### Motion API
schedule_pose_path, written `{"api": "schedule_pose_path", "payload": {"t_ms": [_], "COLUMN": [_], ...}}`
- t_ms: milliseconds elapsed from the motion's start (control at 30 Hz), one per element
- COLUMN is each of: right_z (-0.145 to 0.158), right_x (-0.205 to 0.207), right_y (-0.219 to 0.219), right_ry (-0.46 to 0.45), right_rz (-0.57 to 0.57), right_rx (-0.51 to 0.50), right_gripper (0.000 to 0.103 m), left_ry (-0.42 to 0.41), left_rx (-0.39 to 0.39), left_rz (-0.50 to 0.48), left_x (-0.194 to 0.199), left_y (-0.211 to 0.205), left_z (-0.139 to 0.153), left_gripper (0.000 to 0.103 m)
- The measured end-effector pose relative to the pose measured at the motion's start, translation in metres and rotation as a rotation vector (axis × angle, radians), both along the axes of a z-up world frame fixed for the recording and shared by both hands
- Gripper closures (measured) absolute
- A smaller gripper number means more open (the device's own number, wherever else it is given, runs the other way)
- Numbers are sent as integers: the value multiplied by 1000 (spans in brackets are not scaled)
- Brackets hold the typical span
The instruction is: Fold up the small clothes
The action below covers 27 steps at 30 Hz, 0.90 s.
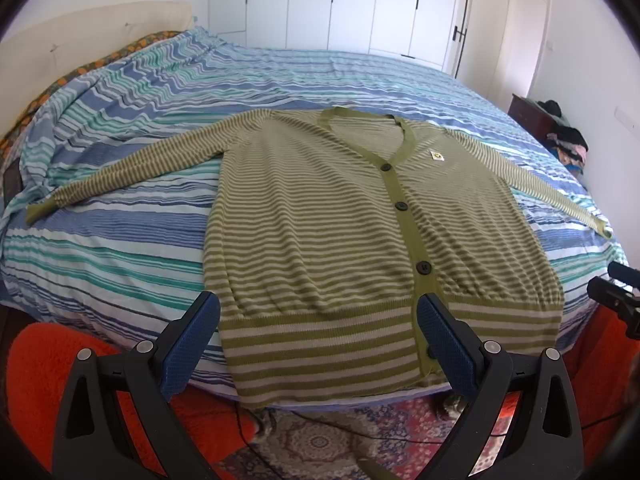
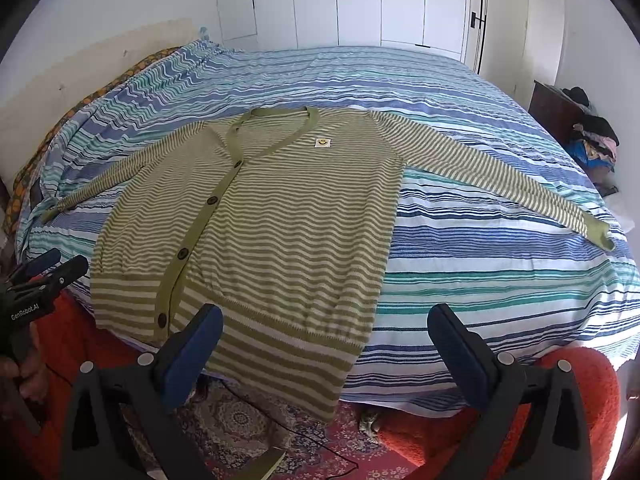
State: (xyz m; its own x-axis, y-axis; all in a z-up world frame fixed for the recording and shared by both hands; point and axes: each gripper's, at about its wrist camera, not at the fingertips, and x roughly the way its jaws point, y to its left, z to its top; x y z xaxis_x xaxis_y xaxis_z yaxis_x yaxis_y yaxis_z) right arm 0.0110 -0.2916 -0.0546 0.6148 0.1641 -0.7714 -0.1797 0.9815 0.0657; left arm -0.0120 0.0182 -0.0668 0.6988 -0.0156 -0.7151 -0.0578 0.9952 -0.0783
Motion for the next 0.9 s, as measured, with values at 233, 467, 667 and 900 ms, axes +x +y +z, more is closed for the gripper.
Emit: {"api": "schedule_pose_path", "payload": {"t_ms": [233, 467, 667, 900], "right_z": [-1, -2, -2, 13], "right_x": [1, 0, 3, 17], "right_y": [1, 1, 5, -45], "right_ry": [5, 7, 12, -29], "right_rz": [0, 3, 19, -29], "right_rx": [1, 0, 16, 231], "right_gripper": [2, 2, 2, 2], "left_ry": [4, 8, -2, 22], "left_rx": [2, 4, -3, -3], "left_rz": [0, -4, 7, 40], "left_x": [1, 1, -1, 1], "left_y": [-1, -1, 3, 8], "left_z": [0, -1, 1, -2], "left_gripper": [4, 4, 4, 4]}}
